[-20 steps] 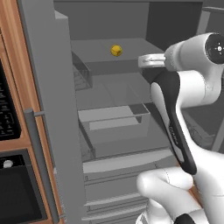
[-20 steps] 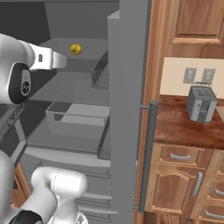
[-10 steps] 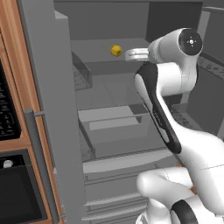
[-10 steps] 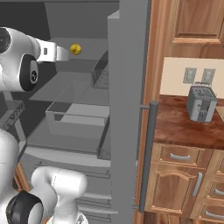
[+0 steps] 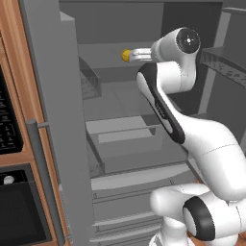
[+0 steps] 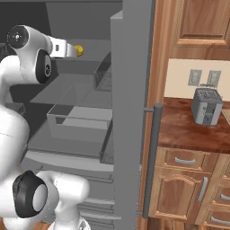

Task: Retrieve a lemon from the fridge and place it on the cutting board with the fish.

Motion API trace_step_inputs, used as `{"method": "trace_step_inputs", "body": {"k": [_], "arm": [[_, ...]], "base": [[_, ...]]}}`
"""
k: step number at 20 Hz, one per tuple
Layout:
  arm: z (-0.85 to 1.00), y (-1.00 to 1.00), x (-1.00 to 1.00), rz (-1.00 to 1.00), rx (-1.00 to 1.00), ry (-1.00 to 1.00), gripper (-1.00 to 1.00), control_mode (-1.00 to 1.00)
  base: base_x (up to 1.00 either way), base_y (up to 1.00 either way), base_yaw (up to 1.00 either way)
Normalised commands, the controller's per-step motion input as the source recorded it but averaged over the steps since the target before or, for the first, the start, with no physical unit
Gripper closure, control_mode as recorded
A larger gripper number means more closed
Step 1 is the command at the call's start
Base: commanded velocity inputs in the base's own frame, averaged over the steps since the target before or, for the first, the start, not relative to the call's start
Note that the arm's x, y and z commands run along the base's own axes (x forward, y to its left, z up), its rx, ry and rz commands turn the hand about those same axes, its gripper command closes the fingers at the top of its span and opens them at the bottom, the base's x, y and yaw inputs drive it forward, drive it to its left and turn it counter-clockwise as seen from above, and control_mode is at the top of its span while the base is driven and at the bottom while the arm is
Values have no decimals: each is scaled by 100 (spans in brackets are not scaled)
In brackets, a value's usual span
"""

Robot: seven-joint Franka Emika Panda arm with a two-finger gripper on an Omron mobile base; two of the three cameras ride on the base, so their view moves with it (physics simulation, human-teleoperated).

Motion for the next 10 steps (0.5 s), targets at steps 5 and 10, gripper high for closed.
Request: {"method": "trace_step_inputs", "body": {"k": [5, 10], "arm": [[-6, 0, 47, 0, 0, 1, -100, -100], [-17, 2, 46, 0, 0, 0, -100, -100]], "base": [[0, 0, 0], [0, 0, 0]]}}
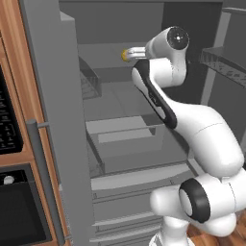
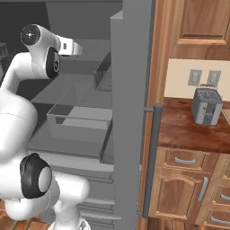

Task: Retrieve a lemon from the fridge and place it on the cutting board with the fish.

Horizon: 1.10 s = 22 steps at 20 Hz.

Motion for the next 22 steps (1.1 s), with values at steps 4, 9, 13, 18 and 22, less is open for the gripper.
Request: {"method": "trace_step_inputs", "body": {"k": [4, 9, 13, 18, 22], "arm": [[-6, 5, 46, 0, 0, 0, -100, -100], [0, 1, 46, 0, 0, 0, -100, -100], [0, 11, 23, -1, 0, 2, -100, -100], [0, 14, 20, -3, 0, 8, -100, -100], [0, 10, 30, -3, 0, 6, -100, -100]], "base": [[0, 0, 0], [0, 0, 0], [0, 0, 0], [0, 0, 0], [0, 0, 0]]}}
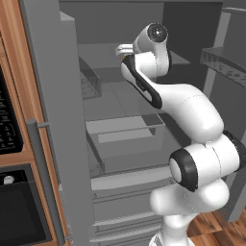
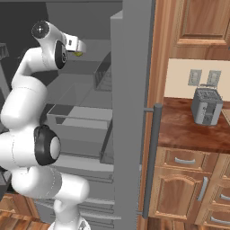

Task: Retrieve a lemon from the fridge and place it on the cutting board with the fish.

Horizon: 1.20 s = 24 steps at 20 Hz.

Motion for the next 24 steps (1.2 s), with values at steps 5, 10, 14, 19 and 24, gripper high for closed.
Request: {"method": "trace_step_inputs", "body": {"k": [5, 10, 14, 19, 24], "arm": [[0, 2, 36, -1, 0, 3, -100, -100], [-7, 0, 33, 0, 0, 2, -100, -100], [-14, 0, 23, 0, 0, 5, -100, -100], [-11, 0, 21, 0, 0, 6, -100, -100], [0, 0, 22, 0, 0, 6, -100, -100]], "base": [[0, 0, 0], [0, 0, 0], [0, 0, 0], [0, 0, 0], [0, 0, 0]]}}
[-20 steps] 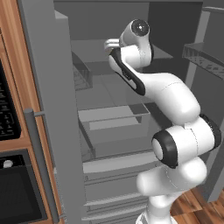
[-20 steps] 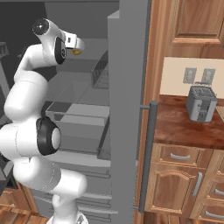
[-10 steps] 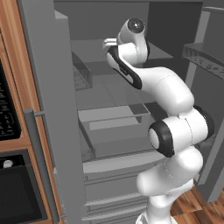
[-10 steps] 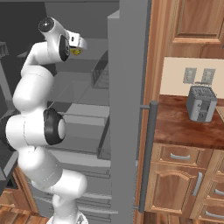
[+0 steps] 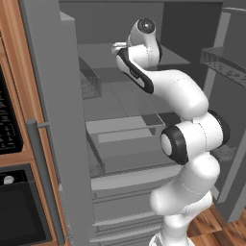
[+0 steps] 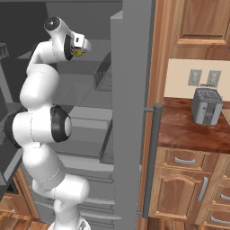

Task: Retrieve a lemon from the fridge and place it on the cutting board with the fish.

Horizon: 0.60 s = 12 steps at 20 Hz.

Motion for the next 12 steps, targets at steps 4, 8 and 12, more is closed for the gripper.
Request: {"method": "trace_step_inputs", "body": {"k": [4, 8, 12], "arm": [[0, 2, 23, 0, 0, 6, -100, -100], [0, 5, 25, 0, 0, 3, -100, -100], [0, 10, 19, 0, 0, 0, -100, -100]], "base": [[0, 0, 0], [0, 0, 0], [0, 0, 0]]}}
